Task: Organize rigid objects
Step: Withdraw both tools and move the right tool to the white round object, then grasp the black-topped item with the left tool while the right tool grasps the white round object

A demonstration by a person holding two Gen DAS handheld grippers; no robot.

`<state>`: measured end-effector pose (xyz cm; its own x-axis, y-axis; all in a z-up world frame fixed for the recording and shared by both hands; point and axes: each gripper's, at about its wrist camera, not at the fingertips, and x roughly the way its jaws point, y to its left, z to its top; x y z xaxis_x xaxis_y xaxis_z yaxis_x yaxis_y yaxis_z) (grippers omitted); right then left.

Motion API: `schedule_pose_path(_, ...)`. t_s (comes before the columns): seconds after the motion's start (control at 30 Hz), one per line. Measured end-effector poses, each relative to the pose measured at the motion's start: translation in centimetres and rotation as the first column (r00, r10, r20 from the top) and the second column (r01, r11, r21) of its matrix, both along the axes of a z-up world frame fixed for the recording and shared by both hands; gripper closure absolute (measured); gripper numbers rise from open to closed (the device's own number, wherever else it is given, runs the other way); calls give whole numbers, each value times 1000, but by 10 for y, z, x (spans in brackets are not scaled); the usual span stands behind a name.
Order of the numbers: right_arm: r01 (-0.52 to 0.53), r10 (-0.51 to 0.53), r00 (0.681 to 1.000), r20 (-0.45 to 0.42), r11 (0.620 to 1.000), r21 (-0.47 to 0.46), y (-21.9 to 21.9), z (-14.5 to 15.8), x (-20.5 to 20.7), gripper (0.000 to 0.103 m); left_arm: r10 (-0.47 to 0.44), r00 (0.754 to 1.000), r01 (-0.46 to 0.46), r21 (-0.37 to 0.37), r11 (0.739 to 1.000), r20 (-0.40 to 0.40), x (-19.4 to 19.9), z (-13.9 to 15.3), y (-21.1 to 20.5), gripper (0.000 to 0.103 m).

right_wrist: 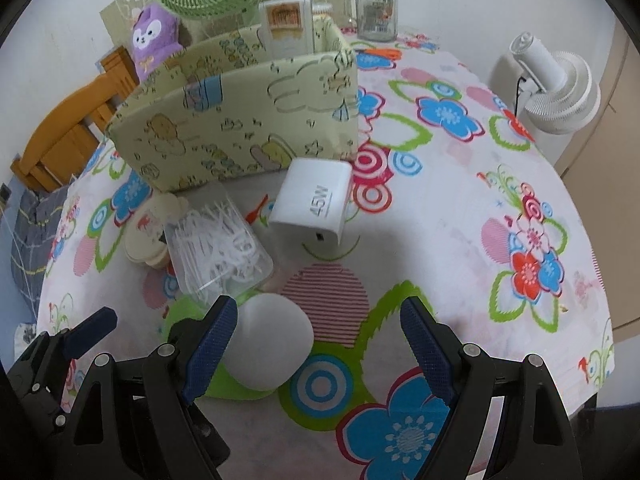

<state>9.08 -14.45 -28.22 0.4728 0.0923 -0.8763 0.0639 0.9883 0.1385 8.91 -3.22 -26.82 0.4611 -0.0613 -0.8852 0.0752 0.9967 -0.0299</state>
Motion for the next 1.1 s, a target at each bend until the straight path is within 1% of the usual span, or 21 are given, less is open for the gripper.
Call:
schedule_pose_path(0.13, -3, 3, 1000, -9, 1000, 5, 4, -5, 1, 17, -26, 1000, 26, 6, 1000, 5, -2, -3, -5, 11)
schedule_pose_path(0.2, -7, 7, 1000, -14, 1000, -2, 7, -7, 2, 17, -32, 999, 32, 7, 999, 1, -1, -5, -7, 14)
schedule_pose_path(0.27, -6, 6, 1000, -16, 1000, -5, 9, -7, 2, 17, -40, 999, 40, 5, 999, -4, 0, -7, -9, 23)
schedule_pose_path(0.4, 1, -1, 1000, -20, 1000, 0, 10, -10, 1, 17, -44, 999, 44, -11, 999, -3, -1, -8, -10, 28)
schedule_pose_path(0.47, 5, -5, 1000, -24, 1000, 9, 11, -10, 1, 17, -58, 998, 58, -29, 998, 0, -2, -7, -11, 39)
schedule_pose_path(0.53, 16, -16, 999, -29, 1000, 13, 10, -12, 2, 17, -71, 997, 72, -35, 997, 4, -4, -6, -13, 45)
schedule_pose_path(0.63, 23, -22, 999, -28, 1000, 16, 8, -13, 2, 16, -85, 996, 85, -21, 996, 13, -5, -5, -16, 47)
schedule_pose_path(0.7, 25, -24, 999, -29, 1000, 15, 9, -12, 1, 16, -89, 996, 89, -10, 996, 25, -6, -5, -16, 51)
schedule_pose_path(0.77, 30, -29, 999, -36, 999, 23, 9, -13, 2, 16, -92, 995, 92, 3, 996, 37, -7, -5, -16, 59)
schedule_pose_path(0.83, 40, -38, 998, -41, 999, 34, 9, -14, 2, 15, -97, 994, 96, 17, 995, 44, -7, -4, -16, 63)
schedule_pose_path(0.9, 42, -41, 998, -43, 998, 41, 10, -14, 2, 15, -97, 994, 97, 16, 995, 45, -7, -4, -14, 66)
schedule_pose_path(1.1, 40, -39, 998, -44, 998, 42, 14, -14, 1, 15, -95, 995, 94, 14, 995, 44, -8, -3, -10, 66)
